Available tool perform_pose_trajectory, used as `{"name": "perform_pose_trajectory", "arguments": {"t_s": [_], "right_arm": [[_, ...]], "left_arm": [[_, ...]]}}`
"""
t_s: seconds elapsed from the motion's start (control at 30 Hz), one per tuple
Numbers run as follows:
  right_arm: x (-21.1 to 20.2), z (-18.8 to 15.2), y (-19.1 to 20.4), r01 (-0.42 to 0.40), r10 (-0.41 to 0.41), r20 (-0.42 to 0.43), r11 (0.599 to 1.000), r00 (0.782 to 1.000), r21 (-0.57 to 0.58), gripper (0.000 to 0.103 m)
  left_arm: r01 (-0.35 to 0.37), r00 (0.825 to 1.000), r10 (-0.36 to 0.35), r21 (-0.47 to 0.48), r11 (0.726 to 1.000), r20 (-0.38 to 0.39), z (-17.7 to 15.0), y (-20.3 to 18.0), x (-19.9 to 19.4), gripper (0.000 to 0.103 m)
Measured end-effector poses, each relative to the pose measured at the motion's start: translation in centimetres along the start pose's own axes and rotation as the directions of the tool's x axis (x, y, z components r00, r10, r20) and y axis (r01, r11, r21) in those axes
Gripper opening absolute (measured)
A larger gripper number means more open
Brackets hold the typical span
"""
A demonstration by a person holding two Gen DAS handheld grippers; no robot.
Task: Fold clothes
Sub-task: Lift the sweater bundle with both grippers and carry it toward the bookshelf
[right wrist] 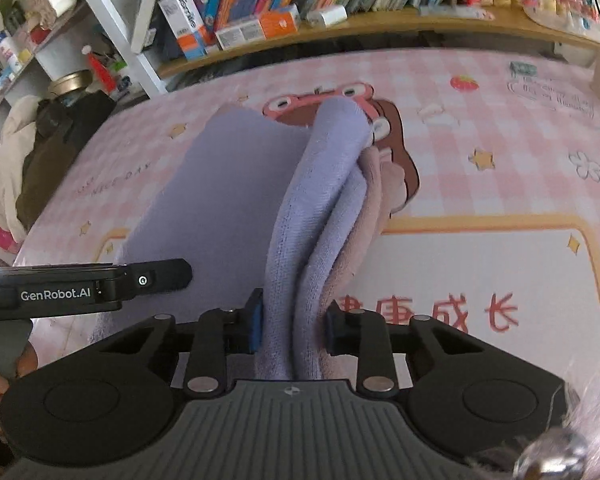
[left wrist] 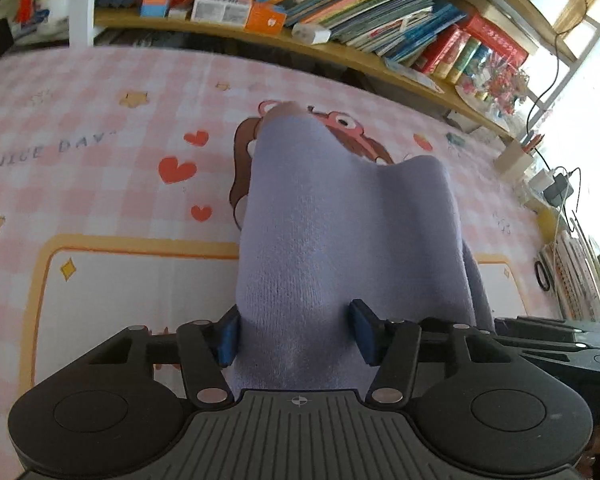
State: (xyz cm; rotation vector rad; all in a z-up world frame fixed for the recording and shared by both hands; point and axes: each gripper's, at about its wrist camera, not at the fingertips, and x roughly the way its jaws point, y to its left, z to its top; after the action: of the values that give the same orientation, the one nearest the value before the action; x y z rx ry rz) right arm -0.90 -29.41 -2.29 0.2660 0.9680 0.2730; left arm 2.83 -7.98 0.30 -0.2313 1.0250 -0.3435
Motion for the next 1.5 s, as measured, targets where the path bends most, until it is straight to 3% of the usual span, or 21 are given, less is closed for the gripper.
{"name": "perform_pose_trajectory", "arguments": {"t_s": [0.1, 0.17, 0.23, 0.33, 0.53, 0.67, 0.8, 0.93, 1.13, 1.5], "right_arm": [[0.4, 0.2, -1.9, -0.048, 0.051, -0.024, 0.992, 0.998, 0.116, 0.031], [0.6, 0.0, -3.3, -0.077, 0.087, -0.037, 0.973, 0.995, 0.217, 0.042], [0.8, -0.4, -4.5, -0.101, 0.121, -0.047, 0.945, 0.992, 0.31, 0.045], [0.9, -0.7, -5.2, -0.125, 0.155, -0.053, 0.923, 0.986, 0.365, 0.048], [1.1, -0.4, -3.8, -0.119, 0.143, -0.067, 0.952, 0.987, 0.284, 0.05], [1.1, -0.3, -2.6, -0.106, 0.12, -0.06, 0.975, 0.991, 0.196, 0.036], [-0.2, -0.1, -1.1, -0.092, 0.092, -0.001, 0.993, 0.996, 0.073, 0.029], [-1.8, 0.2, 0.1, -0.084, 0.085, 0.07, 0.996, 0.994, -0.021, 0.028], [-3.6, 0.7, 0.4, -0.103, 0.11, 0.13, 0.993, 0.985, -0.061, 0.028], [-4.4, 0.7, 0.1, -0.141, 0.153, 0.149, 0.986, 0.977, -0.089, 0.028]], "left_arm": [[0.037, 0.999, -0.038, -0.075, 0.997, -0.019, 0.1, 1.5, 0.3, 0.06], [0.051, 0.998, -0.054, -0.105, 0.993, -0.022, -0.1, 2.1, 0.5, 0.062], [0.064, 0.998, -0.067, -0.133, 0.989, -0.022, -0.3, 2.5, 0.6, 0.063], [0.078, 0.996, -0.084, -0.175, 0.981, -0.026, -0.6, 3.0, 0.9, 0.066], [0.094, 0.994, -0.102, -0.218, 0.971, -0.026, -0.8, 3.0, 1.5, 0.068], [0.073, 0.997, -0.078, -0.197, 0.978, -0.02, -0.9, 2.3, 1.4, 0.06], [0.058, 0.998, -0.055, -0.122, 0.991, 0.026, -0.8, 0.9, -0.1, 0.047], [0.038, 0.996, -0.033, -0.052, 0.998, 0.087, -0.5, -0.5, -2.0, 0.046], [0.026, 0.987, -0.023, -0.011, 1.0, 0.162, -0.3, -1.9, -4.1, 0.046], [-0.011, 0.979, 0.012, -0.007, 1.0, 0.205, -0.7, -3.4, -5.1, 0.046]]}}
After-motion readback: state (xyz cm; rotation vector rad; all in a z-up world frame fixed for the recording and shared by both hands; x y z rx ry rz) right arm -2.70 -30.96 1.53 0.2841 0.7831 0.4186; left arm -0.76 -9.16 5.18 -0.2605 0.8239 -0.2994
